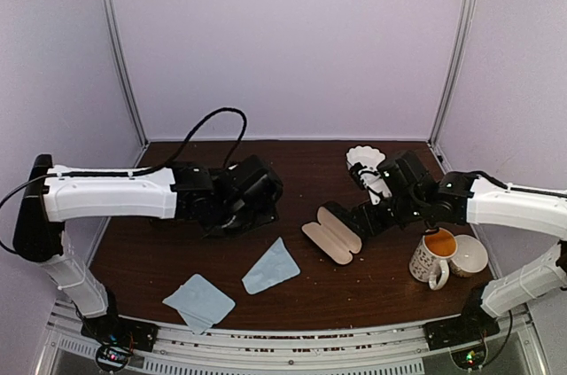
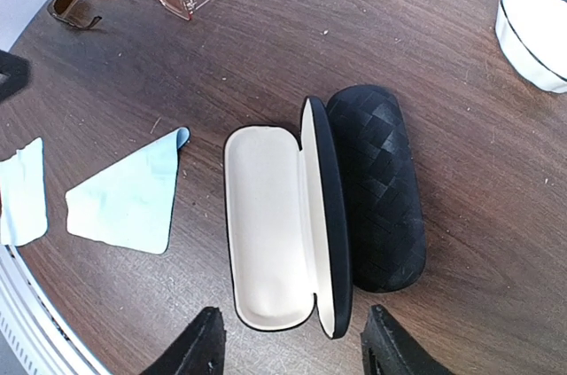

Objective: Organize the sunglasses
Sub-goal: Place the opened sunglasses case at the center of the board, then move the glasses cleaning cloth to the center of the board.

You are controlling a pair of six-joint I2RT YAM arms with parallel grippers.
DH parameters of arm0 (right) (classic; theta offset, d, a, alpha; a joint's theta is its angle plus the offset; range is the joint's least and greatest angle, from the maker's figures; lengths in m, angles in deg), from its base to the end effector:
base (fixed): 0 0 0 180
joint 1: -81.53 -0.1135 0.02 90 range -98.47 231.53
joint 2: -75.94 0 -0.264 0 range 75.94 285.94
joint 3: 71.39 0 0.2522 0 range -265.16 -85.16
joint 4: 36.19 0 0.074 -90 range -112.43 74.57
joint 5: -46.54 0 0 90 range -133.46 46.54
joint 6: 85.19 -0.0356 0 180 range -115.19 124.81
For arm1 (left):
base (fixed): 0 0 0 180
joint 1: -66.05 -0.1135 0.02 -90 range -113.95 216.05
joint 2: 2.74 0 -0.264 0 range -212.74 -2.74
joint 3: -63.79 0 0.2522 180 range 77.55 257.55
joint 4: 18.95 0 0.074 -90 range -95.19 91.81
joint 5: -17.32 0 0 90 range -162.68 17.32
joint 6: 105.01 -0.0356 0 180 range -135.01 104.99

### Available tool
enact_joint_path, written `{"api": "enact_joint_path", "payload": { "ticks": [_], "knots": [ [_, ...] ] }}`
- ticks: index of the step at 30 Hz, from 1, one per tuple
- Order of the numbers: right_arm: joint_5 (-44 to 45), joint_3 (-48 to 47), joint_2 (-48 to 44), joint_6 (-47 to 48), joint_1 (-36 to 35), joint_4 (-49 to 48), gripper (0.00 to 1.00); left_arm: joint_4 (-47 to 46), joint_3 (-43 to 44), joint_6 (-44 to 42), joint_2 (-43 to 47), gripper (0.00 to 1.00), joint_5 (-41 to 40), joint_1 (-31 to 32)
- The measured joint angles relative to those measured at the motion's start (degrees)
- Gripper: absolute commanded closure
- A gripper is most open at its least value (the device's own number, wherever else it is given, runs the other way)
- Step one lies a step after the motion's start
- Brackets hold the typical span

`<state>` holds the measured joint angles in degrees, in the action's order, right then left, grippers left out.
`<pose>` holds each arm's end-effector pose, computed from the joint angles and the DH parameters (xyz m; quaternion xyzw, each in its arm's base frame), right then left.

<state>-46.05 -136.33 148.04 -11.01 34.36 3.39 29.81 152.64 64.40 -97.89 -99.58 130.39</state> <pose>0.1784 0.1948 0.2535 -0.2591 0.8925 0.2104 0.3033 0.1682 -0.3130 0.2621 -0.1909 0.9105 -0.2085 0.3017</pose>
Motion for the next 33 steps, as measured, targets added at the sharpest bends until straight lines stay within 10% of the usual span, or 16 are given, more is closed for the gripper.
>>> {"api": "enact_joint_path", "payload": {
  "ticks": [6,14,24,33],
  "knots": [
    [0.2,-0.09,-0.2,0.02,-0.07,-0.33,0.47,17.33,-3.39,-1.51,8.41,0.03,-13.64,2.58],
    [2.93,-2.29,-0.07,0.0,-0.28,-0.66,0.47,21.2,-14.78,-11.87,20.11,0.02,-22.4,2.36],
    [7.45,-2.25,-1.05,0.46,-0.85,-0.74,0.46,3.72,-29.27,-43.36,34.56,0.09,-4.92,2.36],
    [9.81,-2.1,-4.72,0.07,-1.27,-0.74,0.45,-2.27,-30.56,-55.56,30.45,0.16,7.8,5.2]
  ]
}}
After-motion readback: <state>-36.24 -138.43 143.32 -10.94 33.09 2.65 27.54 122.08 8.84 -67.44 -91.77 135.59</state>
